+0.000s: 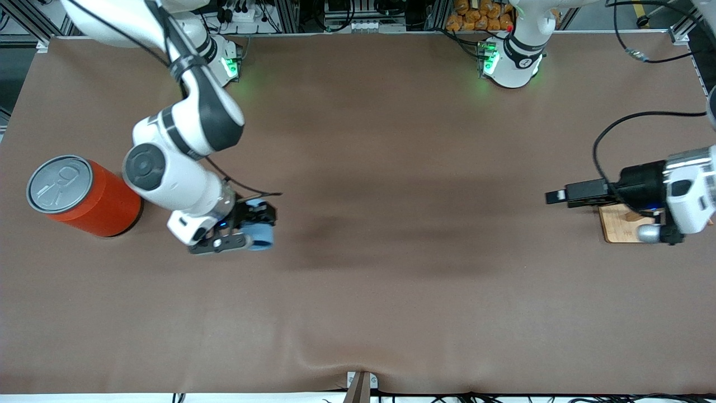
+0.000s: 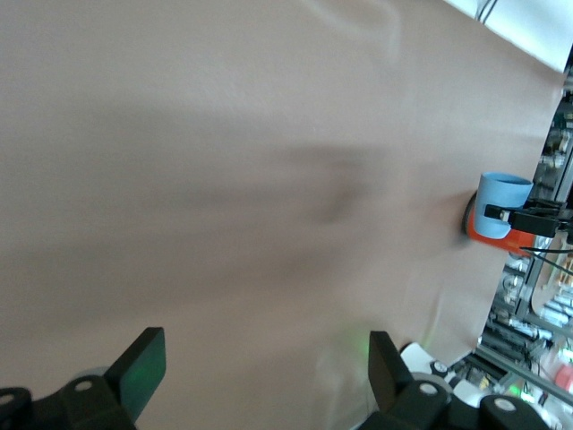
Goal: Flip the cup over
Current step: 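Reach the right gripper down to the blue cup lying on its side, then grasp and lift the cup with the right gripper while the left gripper approaches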
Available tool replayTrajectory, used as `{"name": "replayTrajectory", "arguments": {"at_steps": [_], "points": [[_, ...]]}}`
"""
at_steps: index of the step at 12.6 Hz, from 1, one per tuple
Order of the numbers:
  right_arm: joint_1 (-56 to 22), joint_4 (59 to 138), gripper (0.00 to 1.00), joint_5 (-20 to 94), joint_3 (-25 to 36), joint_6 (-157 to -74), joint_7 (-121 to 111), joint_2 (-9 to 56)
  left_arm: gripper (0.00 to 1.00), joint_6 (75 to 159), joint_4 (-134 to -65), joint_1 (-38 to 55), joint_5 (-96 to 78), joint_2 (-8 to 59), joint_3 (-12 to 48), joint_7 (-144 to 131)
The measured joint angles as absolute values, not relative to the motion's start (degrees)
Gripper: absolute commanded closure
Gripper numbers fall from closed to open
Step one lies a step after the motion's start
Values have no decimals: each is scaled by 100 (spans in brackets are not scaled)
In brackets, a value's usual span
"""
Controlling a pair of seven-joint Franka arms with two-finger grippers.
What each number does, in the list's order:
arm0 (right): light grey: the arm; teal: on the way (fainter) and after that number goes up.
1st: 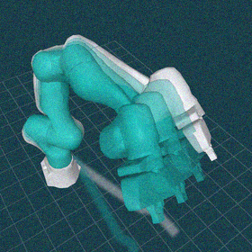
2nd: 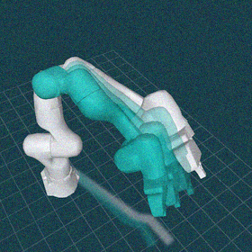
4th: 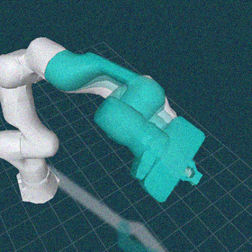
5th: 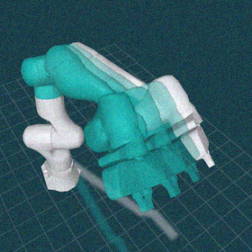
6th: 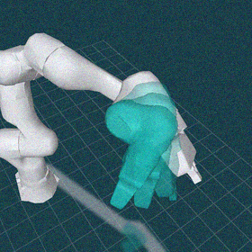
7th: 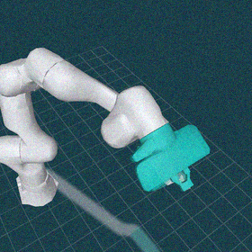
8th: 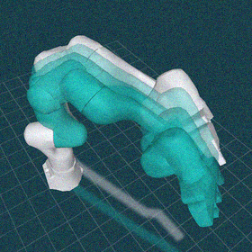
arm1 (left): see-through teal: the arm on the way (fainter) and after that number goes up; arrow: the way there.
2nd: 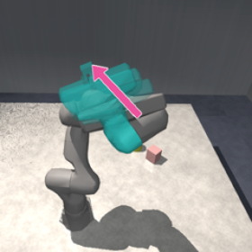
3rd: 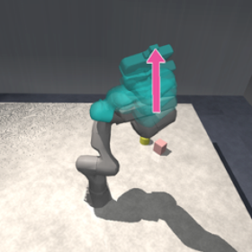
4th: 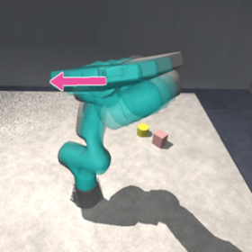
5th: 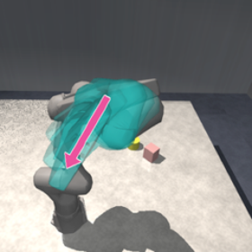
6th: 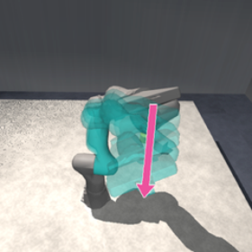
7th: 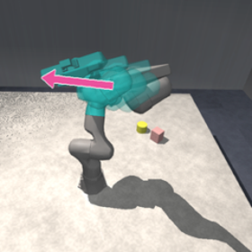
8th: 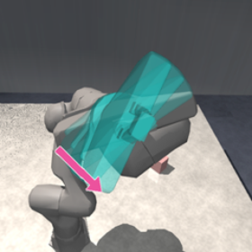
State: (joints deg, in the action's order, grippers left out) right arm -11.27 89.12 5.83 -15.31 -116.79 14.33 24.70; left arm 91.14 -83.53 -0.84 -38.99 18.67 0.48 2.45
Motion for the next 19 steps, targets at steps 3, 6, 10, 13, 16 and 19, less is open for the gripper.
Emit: {"name": "replayTrajectory", "arguments": {"at_steps": [3,6,10,13,16,19], "points": [[-1431,8746,100,57,-1959,-11613,1114,2555,0,8730,-8403,-51,-3901,2160,134,1045],[-1708,8737,100,-336,-2231,-11615,274,2695,0,8560,-8422,-43,-3931,2470,210,1619],[-1930,8733,100,-1036,-2549,-11614,-674,2861,0,8576,-8425,212,-4147,2722,366,1639],[-1950,8741,100,-2042,-2916,-11752,-1333,3214,0,8843,-8448,432,-4177,2923,374,1639],[-2011,8856,100,-2650,-3042,-12549,-1679,3740,0,9203,-8557,624,-4286,3066,377,1639],[-2106,8931,96,-3325,-3112,-12862,-1895,4165,0,9348,-8591,635,-4291,3256,370,1640]]}}
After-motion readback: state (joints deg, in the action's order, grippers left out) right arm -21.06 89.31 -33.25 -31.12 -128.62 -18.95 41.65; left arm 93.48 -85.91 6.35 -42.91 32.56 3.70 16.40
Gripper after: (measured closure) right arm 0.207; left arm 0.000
